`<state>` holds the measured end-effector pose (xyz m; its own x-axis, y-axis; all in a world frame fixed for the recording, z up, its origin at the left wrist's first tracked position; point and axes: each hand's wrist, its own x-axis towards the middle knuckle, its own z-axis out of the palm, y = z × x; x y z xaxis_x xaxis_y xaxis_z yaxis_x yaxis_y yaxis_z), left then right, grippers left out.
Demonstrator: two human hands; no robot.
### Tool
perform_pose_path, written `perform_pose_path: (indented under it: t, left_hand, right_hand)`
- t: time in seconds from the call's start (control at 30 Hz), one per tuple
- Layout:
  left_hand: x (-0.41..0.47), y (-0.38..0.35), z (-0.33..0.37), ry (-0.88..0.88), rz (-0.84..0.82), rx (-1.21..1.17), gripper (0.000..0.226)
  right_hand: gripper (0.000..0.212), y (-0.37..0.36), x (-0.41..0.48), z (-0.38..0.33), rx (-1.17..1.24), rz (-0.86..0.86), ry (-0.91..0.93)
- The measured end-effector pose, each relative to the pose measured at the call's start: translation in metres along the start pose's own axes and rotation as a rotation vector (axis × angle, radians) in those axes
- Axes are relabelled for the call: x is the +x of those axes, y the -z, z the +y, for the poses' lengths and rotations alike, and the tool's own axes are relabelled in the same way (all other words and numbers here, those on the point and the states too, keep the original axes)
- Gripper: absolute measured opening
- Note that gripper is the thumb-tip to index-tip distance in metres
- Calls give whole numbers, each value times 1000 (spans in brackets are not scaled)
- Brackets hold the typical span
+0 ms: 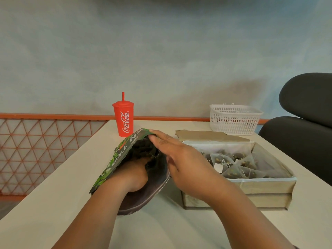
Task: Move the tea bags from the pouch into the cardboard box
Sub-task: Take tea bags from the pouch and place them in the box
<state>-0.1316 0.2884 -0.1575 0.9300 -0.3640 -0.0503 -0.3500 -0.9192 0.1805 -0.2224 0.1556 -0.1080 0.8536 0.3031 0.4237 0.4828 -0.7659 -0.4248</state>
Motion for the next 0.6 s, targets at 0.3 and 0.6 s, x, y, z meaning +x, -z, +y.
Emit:
perform_pose_path:
  t: [0.3,0.6]
  left_hand:
    - [-13,14,8,42,3,100,23]
    - [-38,51,16,-151,143,-90,26]
  right_hand:
    - [63,0,-1,1,19,25,15]
    - [62,5,-1,12,142,66,-66]
